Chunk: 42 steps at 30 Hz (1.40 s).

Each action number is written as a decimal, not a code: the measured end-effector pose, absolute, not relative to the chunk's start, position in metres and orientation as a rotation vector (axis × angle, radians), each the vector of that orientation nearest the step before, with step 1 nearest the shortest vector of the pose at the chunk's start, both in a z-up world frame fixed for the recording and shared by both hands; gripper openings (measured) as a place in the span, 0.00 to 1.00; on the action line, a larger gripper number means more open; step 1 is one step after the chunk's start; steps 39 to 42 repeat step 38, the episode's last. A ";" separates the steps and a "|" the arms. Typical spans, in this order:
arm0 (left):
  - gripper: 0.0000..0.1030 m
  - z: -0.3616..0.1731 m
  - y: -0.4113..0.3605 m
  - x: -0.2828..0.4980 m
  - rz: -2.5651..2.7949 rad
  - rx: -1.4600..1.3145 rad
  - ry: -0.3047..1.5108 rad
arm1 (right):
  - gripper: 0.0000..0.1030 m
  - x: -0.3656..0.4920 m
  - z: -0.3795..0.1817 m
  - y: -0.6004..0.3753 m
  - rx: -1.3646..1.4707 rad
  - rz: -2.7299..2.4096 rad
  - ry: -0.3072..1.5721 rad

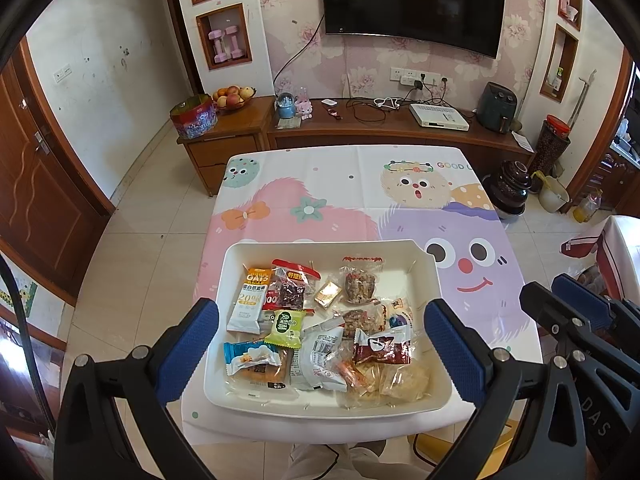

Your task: Organize snacks

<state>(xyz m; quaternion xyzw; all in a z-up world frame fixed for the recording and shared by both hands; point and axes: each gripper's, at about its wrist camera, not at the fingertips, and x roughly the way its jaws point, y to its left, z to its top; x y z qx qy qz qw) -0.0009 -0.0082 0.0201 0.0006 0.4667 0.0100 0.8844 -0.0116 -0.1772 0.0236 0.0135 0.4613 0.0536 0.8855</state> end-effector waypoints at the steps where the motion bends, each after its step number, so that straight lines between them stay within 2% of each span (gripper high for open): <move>1: 0.99 0.020 -0.008 0.000 0.021 0.001 0.972 | 0.36 -0.011 0.025 -0.177 0.027 0.112 0.958; 42: 0.99 0.019 -0.001 -0.004 0.024 -0.007 0.978 | 0.36 -0.008 0.028 -0.167 0.018 0.129 0.955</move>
